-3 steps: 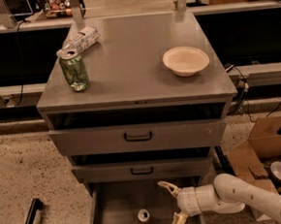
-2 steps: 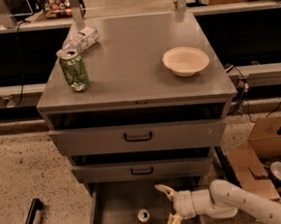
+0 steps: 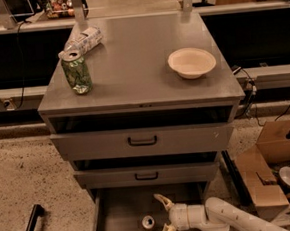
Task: Pick orange can from bottom drawer and place on counter
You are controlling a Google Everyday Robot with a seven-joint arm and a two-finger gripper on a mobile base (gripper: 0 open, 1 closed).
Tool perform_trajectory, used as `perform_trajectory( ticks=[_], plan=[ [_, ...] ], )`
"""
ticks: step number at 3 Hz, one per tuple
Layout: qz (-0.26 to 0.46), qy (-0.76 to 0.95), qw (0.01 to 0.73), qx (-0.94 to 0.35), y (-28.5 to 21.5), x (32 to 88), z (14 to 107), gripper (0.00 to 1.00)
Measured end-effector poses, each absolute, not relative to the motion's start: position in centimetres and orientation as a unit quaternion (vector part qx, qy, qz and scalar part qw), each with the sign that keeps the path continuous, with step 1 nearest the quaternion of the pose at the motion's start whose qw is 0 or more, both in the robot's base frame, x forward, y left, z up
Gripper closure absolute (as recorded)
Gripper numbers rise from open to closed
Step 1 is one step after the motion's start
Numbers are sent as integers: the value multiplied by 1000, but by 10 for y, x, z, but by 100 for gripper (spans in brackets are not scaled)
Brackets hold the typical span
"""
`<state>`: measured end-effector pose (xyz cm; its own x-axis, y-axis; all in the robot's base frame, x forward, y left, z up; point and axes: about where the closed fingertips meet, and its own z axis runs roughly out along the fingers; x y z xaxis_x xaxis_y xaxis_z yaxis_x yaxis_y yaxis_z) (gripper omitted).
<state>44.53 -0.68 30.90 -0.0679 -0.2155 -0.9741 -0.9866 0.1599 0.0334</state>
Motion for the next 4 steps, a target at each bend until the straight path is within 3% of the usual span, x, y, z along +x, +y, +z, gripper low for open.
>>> perform_trajectory(
  ticks=[2, 4],
  plan=[
    [363, 631, 413, -548, 6, 458, 256, 0],
    [379, 642, 428, -510, 18, 468, 236, 0]
  ],
)
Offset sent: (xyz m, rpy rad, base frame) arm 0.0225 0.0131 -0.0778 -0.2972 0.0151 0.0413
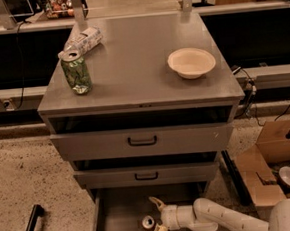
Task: Pick orange can from bottom drawer and place on counter
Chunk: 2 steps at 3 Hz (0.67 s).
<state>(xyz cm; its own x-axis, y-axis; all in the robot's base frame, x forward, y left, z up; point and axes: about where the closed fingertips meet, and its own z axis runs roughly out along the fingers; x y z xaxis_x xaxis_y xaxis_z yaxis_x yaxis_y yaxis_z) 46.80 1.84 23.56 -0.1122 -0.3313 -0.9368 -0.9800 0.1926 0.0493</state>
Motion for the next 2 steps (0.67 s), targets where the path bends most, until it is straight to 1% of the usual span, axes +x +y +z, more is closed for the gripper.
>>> perform_trajectory(
  ticks=[2],
  plan=[
    [379, 661, 423, -490, 23, 465, 211, 0]
  ],
)
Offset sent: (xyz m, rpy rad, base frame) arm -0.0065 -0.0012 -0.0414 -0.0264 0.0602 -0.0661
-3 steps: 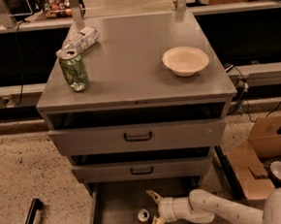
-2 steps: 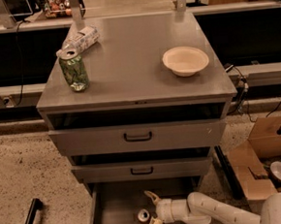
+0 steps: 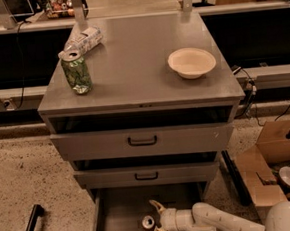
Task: Pick orange can from bottom drawer and place on counter
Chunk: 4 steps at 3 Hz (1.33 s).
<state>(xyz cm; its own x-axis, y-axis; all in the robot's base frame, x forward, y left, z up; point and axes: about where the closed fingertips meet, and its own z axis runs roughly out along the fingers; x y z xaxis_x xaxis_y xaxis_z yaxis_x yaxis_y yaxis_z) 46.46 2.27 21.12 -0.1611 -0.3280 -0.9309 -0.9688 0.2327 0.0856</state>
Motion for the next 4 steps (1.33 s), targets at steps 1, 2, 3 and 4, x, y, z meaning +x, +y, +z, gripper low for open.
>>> perform_trajectory(
  ticks=[1, 2, 3, 4],
  plan=[
    [378, 669, 416, -486, 21, 462, 200, 11],
    [380, 674, 411, -482, 19, 460, 191, 14],
    [381, 676, 408, -481, 18, 459, 186, 26],
    [389, 674, 407, -479, 19, 457, 183, 36]
  ],
)
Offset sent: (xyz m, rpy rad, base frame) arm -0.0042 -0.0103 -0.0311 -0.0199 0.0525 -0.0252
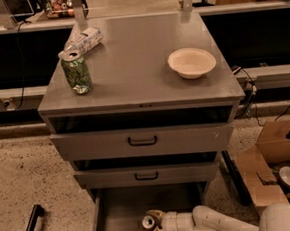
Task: Pick orange can from bottom drawer and place on counter
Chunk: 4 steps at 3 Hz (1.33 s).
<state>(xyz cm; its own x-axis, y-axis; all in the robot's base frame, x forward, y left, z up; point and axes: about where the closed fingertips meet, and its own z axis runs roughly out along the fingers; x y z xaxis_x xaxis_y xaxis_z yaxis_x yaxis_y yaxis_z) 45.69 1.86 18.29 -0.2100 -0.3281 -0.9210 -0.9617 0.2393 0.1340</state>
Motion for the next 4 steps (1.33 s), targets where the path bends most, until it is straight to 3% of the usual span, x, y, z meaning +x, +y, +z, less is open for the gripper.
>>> perform_trajectory(
  ticks=[1, 2, 3, 4],
  plan=[
    [409, 663, 411, -474, 22, 455, 182, 59],
    [434, 641, 412, -480, 30, 454, 193, 89],
    [412, 649, 411, -490, 17, 463, 231, 100],
    [405, 624, 445, -499, 1, 458, 309, 100]
  ],
)
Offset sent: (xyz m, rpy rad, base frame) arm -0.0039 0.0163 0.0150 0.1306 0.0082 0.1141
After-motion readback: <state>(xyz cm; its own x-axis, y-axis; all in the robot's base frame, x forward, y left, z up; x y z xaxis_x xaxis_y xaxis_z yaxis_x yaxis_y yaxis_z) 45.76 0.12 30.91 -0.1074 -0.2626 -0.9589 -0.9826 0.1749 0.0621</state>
